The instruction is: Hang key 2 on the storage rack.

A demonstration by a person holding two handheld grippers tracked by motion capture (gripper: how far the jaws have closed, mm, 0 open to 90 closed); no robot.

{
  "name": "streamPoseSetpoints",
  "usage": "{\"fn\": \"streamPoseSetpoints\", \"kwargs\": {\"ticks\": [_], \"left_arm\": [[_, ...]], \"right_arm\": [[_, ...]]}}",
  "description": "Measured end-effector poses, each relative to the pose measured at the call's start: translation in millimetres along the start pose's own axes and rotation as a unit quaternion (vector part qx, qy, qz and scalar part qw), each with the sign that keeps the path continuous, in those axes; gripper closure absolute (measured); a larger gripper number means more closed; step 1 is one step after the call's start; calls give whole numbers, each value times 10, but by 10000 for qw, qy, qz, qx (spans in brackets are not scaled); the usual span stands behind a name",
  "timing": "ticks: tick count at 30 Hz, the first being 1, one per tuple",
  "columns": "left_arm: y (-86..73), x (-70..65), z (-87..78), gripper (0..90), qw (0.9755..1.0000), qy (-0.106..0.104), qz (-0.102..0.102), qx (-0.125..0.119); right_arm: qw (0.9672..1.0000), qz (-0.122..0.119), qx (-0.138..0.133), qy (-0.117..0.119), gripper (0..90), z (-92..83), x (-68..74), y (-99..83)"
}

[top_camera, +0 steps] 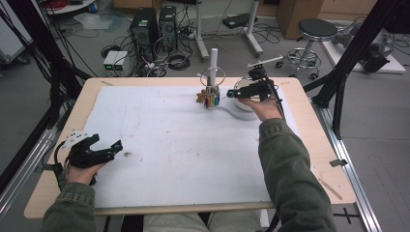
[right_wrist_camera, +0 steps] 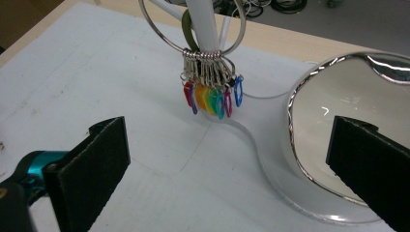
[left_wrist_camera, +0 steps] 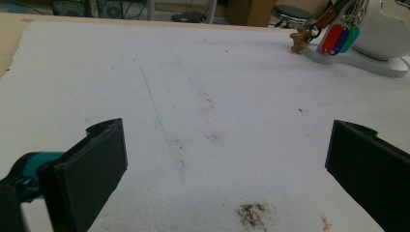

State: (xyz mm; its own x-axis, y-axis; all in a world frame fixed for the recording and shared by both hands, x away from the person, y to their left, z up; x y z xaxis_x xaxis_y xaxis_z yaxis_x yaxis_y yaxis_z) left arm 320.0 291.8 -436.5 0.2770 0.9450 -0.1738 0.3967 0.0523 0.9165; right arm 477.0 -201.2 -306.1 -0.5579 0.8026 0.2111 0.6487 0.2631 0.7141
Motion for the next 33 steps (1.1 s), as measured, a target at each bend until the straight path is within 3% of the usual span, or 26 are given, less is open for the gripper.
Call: {"fn": "streamPoseSetpoints", "kwargs": {"ticks": [15, 27, 33], "left_arm": [[-2, 1, 2, 17, 10000, 21, 16, 16], [-4, -3, -1, 16, 10000, 28, 30, 45], [-5, -2, -4, 17, 10000, 36, 36, 55]], "right_arm": [[9994, 32, -351, 63, 9, -149, -71, -301], [9993, 49, -381, 32, 8, -258, -136, -566], [9993, -89, -376, 1, 8, -252, -141, -720]]}}
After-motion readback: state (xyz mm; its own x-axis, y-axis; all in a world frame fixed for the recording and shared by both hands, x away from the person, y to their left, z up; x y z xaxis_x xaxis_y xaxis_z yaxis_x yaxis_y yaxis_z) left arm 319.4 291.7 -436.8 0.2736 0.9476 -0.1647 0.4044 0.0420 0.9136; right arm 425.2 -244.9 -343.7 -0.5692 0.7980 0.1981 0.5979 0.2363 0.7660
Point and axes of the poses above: each handheld gripper's, and its own axes: z roughly forward along the jaws, y roughly out of its top, x roughly to its left, the point moved 2 cm from there along z, roughly forward along the jaws, and after that the axes turned 4 degrees about y, right-handed, at the moved point
